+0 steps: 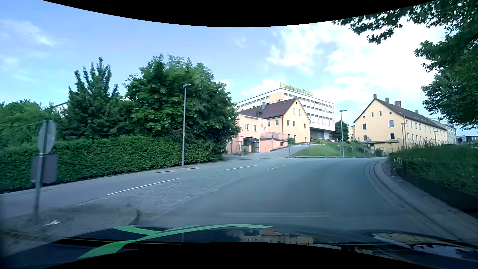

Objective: Follow the waypoints while adhering to traffic rules and regulations

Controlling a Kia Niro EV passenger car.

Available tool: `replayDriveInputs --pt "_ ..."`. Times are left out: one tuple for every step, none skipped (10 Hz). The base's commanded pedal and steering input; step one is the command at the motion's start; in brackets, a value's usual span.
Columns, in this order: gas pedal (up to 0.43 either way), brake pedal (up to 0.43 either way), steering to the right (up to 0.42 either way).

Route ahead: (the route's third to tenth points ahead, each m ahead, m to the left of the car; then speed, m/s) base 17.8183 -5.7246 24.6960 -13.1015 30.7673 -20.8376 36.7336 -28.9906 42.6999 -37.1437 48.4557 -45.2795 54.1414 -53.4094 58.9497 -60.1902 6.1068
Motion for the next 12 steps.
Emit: replayDriveInputs --pt "0.11 0.0 0.158" --pt "0.118 0.0 0.158" --pt "0.138 0.0 0.159" --pt "0.157 0.0 0.16" --pt "0.169 0.0 0.16" --pt "0.177 0.0 0.16" --pt "0.177 0.0 0.159" --pt "0.177 0.0 0.155" --pt "0.177 0.0 0.154" --pt "0.177 0.0 0.153" --pt "0.177 0.0 0.157" --pt "0.177 0.0 0.165"
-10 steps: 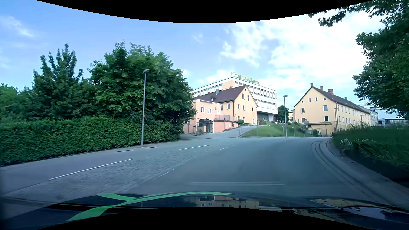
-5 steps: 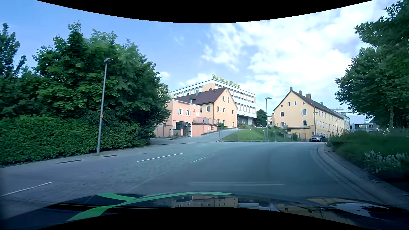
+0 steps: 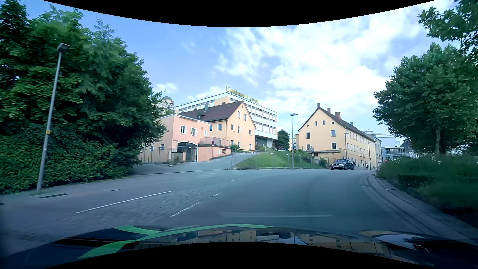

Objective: Follow the waypoints while adhering to traffic rules and regulations

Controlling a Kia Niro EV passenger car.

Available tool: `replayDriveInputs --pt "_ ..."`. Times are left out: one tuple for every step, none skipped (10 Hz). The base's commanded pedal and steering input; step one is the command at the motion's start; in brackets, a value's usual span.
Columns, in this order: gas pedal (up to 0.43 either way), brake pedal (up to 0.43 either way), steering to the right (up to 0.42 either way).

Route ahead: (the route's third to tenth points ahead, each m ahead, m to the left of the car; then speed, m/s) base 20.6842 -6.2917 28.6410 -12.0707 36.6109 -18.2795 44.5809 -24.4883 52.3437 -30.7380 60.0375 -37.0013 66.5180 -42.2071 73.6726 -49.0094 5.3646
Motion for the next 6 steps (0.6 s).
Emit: replayDriveInputs --pt "0.177 0.0 0.169" --pt "0.177 0.0 0.167" --pt "0.177 0.0 0.165" --pt "0.177 0.0 0.162" --pt "0.177 0.0 0.162" --pt "0.189 0.0 0.159"
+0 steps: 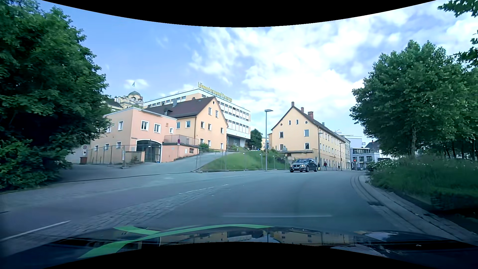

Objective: Follow the waypoints while adhering to traffic rules and regulations

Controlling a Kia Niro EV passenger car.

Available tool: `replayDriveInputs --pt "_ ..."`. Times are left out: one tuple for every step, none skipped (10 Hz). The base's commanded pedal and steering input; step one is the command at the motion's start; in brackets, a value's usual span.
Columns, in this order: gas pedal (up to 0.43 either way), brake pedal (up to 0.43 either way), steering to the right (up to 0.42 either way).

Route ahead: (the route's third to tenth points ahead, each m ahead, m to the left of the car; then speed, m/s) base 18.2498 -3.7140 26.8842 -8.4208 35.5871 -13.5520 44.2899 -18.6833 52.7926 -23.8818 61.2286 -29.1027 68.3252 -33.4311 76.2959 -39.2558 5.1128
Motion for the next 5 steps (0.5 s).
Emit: replayDriveInputs --pt "0.22 0.0 0.154" --pt "0.24 0.0 0.147" --pt "0.248 0.0 0.139" --pt "0.26 0.0 0.133" --pt "0.26 0.0 0.138"
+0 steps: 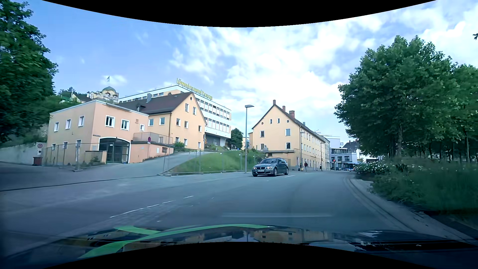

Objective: Follow the waypoints while adhering to traffic rules and regulations

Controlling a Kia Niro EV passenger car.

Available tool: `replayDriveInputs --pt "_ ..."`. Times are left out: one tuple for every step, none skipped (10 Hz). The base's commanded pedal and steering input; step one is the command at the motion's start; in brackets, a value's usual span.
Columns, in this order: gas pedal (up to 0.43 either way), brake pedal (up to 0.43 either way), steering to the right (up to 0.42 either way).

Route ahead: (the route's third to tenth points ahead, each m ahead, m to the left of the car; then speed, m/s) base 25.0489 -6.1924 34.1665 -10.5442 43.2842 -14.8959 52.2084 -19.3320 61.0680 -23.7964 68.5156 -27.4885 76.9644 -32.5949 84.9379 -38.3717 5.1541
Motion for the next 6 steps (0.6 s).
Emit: replayDriveInputs --pt "0.26 0.0 0.145" --pt "0.26 0.0 0.145" --pt "0.268 0.0 0.144" --pt "0.299 0.0 0.139" --pt "0.339 0.0 0.133" --pt "0.339 0.0 0.132"
